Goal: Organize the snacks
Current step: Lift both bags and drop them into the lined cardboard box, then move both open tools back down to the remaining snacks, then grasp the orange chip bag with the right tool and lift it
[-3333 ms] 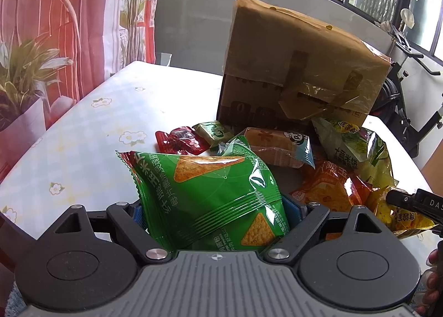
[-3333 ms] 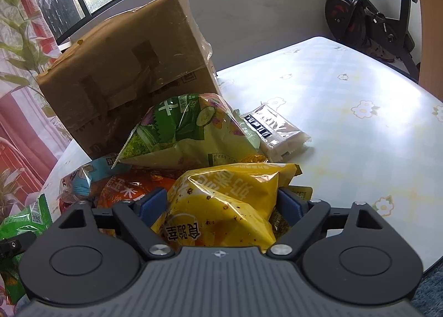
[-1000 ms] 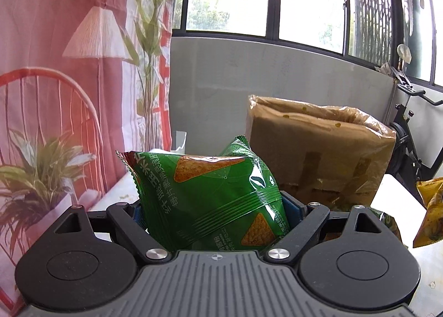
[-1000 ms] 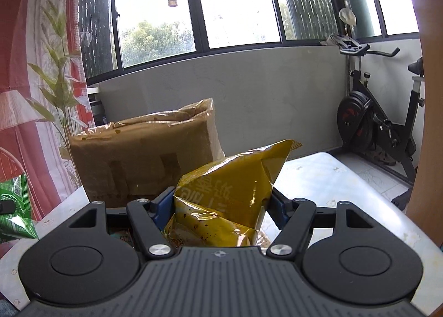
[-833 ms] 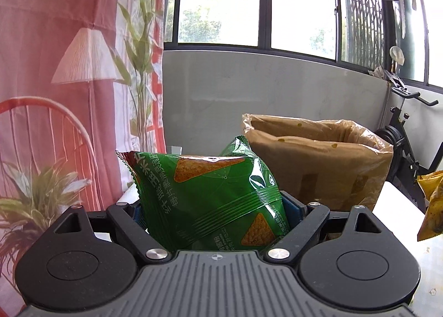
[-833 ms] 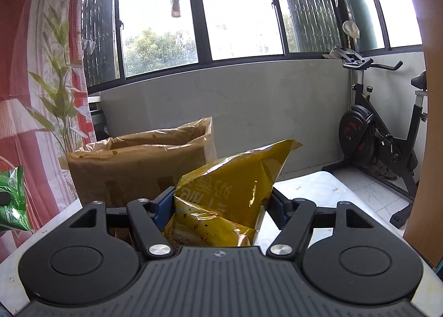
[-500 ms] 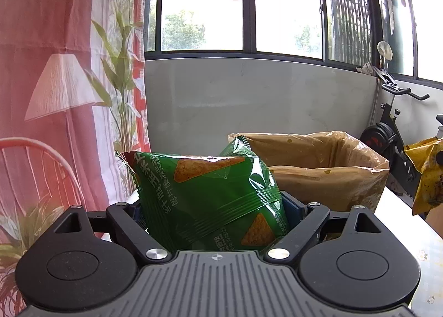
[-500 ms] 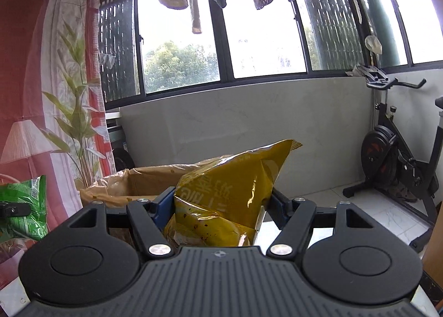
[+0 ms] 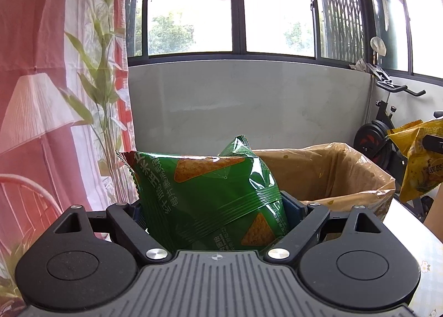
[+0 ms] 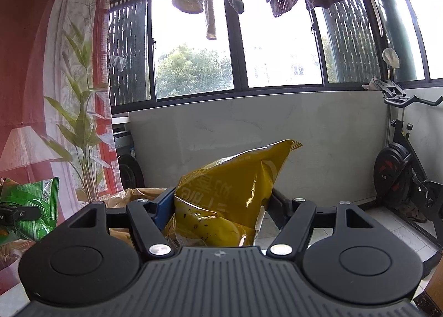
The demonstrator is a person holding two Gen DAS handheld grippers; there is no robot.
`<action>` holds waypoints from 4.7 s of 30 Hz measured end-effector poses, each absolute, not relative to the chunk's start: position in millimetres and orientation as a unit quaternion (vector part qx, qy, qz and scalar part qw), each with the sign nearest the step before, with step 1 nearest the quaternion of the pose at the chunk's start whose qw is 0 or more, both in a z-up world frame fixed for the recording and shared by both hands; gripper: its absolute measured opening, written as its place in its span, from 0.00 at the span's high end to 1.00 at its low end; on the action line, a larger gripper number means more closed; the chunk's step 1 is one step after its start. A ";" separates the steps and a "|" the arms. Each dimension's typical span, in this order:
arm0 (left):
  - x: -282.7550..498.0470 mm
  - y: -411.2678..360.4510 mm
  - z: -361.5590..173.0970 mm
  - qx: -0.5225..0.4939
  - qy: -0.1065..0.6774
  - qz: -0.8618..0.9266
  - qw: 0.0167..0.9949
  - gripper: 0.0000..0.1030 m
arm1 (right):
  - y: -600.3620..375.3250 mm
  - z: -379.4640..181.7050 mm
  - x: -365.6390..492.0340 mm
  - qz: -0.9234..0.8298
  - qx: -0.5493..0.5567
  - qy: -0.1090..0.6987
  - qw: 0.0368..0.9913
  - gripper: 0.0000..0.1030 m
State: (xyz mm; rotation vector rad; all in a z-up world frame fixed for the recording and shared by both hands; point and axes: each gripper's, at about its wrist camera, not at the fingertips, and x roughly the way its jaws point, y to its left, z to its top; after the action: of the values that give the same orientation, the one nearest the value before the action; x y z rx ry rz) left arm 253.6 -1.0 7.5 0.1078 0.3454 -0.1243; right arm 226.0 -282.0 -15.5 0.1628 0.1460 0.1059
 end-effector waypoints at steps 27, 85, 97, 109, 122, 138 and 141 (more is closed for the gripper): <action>420.7 -87.4 -11.8 0.124 0.256 -0.137 0.949 0.11 | -246.4 -44.6 384.2 0.098 0.018 0.168 0.981 0.31; 230.6 63.2 -104.9 -0.106 0.268 -0.064 0.955 0.07 | -269.2 -146.2 204.8 0.092 0.114 0.279 0.949 0.00; 222.7 44.4 -129.7 -0.084 0.313 -0.077 0.943 0.07 | -260.6 -170.3 190.9 0.112 0.148 0.340 0.922 0.00; 211.1 58.6 -129.6 -0.088 0.283 -0.073 0.952 0.07 | -236.4 -173.3 189.7 0.138 0.153 0.368 0.907 0.00; 203.3 71.7 -135.4 -0.112 0.277 -0.077 0.951 0.03 | -198.7 -184.1 218.7 0.167 0.145 0.430 0.875 0.00; 200.5 64.7 -135.6 -0.087 0.272 -0.077 0.955 0.00 | -204.6 -189.1 217.5 0.171 0.179 0.434 0.866 0.19; 202.7 63.2 -137.5 -0.089 0.284 -0.078 0.951 0.00 | -197.8 -183.8 209.1 0.189 0.158 0.431 0.868 0.22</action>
State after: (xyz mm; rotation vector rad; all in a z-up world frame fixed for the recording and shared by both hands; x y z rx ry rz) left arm 202.7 63.2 -137.5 -0.1811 0.5776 -0.1588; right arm 209.1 -197.8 -183.8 0.3299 0.9011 0.3954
